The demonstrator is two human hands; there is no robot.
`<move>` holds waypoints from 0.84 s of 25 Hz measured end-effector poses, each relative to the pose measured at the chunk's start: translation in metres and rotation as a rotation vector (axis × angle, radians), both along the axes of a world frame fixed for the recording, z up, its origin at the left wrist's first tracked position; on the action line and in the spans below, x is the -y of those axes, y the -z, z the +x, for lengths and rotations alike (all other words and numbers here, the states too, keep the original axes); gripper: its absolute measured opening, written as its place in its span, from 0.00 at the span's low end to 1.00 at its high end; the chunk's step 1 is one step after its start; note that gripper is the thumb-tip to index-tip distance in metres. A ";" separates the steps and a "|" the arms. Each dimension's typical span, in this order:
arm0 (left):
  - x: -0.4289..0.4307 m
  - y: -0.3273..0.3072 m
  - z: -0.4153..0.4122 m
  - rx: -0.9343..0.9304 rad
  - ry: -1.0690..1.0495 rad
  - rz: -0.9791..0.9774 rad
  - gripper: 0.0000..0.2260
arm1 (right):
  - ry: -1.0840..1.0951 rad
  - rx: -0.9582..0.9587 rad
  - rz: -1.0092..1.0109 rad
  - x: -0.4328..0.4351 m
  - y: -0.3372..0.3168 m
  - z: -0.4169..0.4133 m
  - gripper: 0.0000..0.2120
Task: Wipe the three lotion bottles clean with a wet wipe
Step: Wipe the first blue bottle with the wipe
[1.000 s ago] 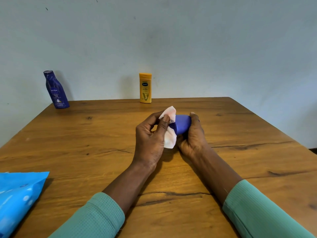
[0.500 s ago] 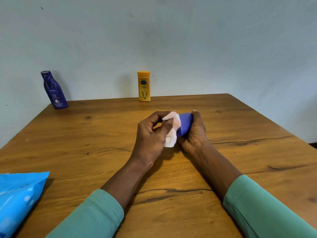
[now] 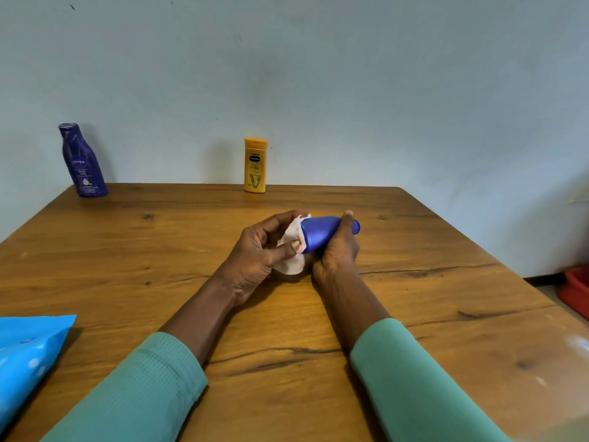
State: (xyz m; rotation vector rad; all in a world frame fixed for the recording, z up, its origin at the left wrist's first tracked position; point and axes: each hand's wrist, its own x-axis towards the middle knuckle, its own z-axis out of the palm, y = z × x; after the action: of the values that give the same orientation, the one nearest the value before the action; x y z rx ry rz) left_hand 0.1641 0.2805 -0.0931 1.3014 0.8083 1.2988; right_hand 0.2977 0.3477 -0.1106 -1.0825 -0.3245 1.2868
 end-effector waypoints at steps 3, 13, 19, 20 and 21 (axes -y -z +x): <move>0.000 0.000 -0.005 0.015 -0.092 0.003 0.17 | -0.024 0.120 0.008 0.004 -0.001 -0.009 0.23; -0.005 0.008 0.003 -0.105 -0.153 0.152 0.16 | -0.216 -0.118 0.139 -0.019 0.004 -0.012 0.50; -0.004 0.011 0.012 -0.390 -0.200 0.297 0.24 | -0.394 -0.248 0.098 -0.004 -0.006 -0.003 0.22; -0.003 0.011 0.014 -0.403 -0.236 0.320 0.23 | -0.422 -0.255 0.083 0.003 -0.010 -0.004 0.22; -0.002 0.011 0.015 -0.397 -0.291 0.342 0.20 | -0.446 -0.273 0.073 0.008 -0.013 -0.005 0.22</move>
State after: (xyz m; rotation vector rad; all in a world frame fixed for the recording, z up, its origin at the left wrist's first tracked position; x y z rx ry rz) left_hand 0.1793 0.2828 -0.1041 1.8015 1.1172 1.4736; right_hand 0.2926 0.3397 -0.0973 -0.7812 -0.4168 1.7840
